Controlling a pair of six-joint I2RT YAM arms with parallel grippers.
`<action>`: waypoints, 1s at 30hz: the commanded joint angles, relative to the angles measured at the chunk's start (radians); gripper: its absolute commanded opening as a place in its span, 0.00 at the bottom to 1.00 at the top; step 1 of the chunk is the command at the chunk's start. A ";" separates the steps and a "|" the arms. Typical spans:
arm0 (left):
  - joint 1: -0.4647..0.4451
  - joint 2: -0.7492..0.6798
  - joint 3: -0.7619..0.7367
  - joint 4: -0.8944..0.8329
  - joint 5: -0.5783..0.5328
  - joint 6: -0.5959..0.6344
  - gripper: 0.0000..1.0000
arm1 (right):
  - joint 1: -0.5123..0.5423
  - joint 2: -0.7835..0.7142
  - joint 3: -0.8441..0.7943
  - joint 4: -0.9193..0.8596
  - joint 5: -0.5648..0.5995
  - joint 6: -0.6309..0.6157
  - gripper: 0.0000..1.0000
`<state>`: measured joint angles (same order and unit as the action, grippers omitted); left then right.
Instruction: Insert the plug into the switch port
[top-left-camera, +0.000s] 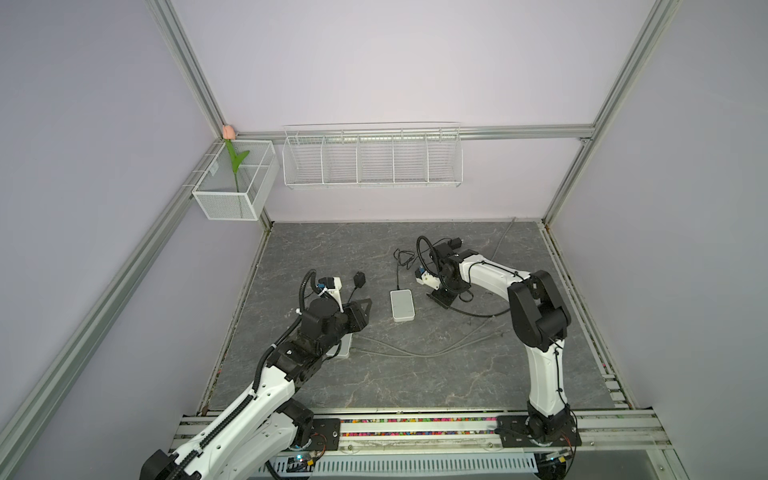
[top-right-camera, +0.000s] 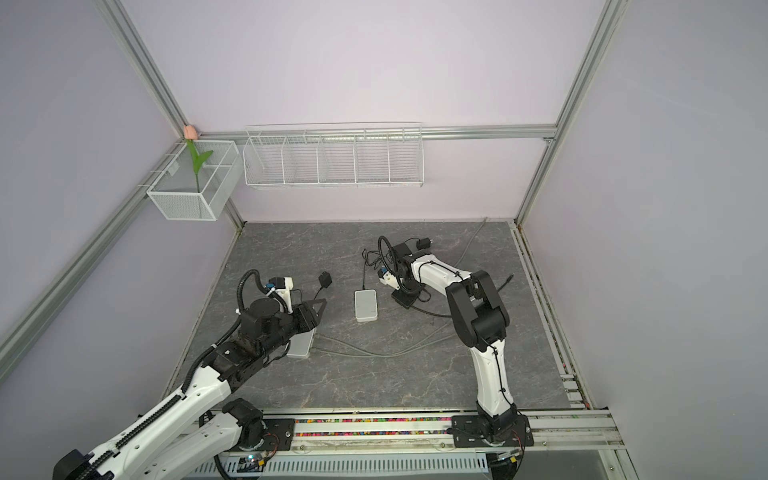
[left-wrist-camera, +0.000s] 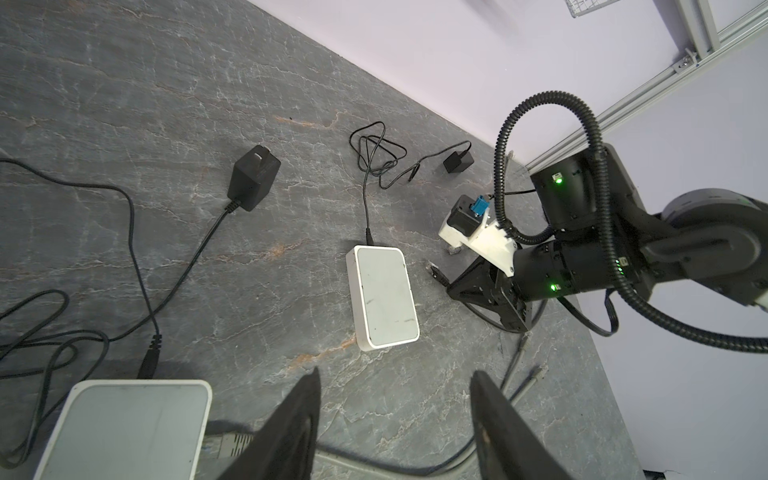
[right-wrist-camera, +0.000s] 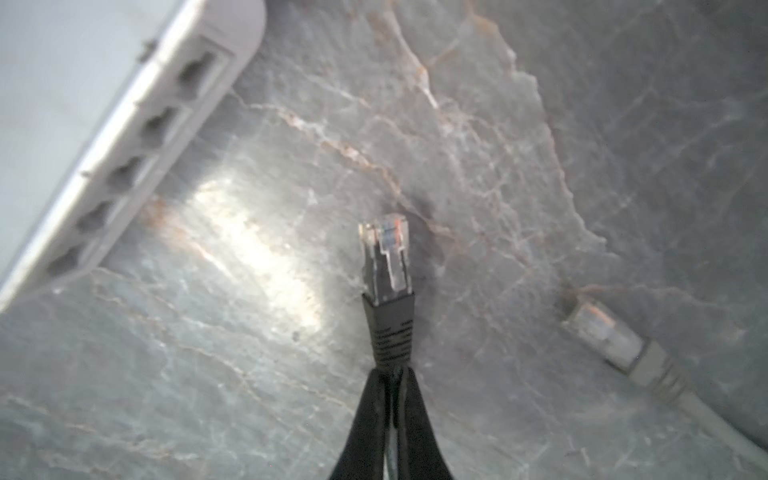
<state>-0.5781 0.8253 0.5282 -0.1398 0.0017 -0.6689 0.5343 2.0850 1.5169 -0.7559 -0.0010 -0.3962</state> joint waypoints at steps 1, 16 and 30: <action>0.003 0.021 -0.025 0.055 0.030 -0.007 0.57 | 0.038 -0.034 -0.086 0.036 -0.053 0.050 0.07; -0.061 0.173 -0.066 0.431 0.283 0.011 0.57 | 0.063 -0.437 -0.417 0.304 -0.269 0.129 0.07; -0.155 0.334 0.002 0.580 0.346 0.024 0.57 | 0.078 -0.677 -0.556 0.384 -0.433 0.141 0.07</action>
<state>-0.7189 1.1542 0.4896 0.3794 0.3260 -0.6537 0.6067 1.4532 0.9878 -0.4091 -0.3317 -0.2676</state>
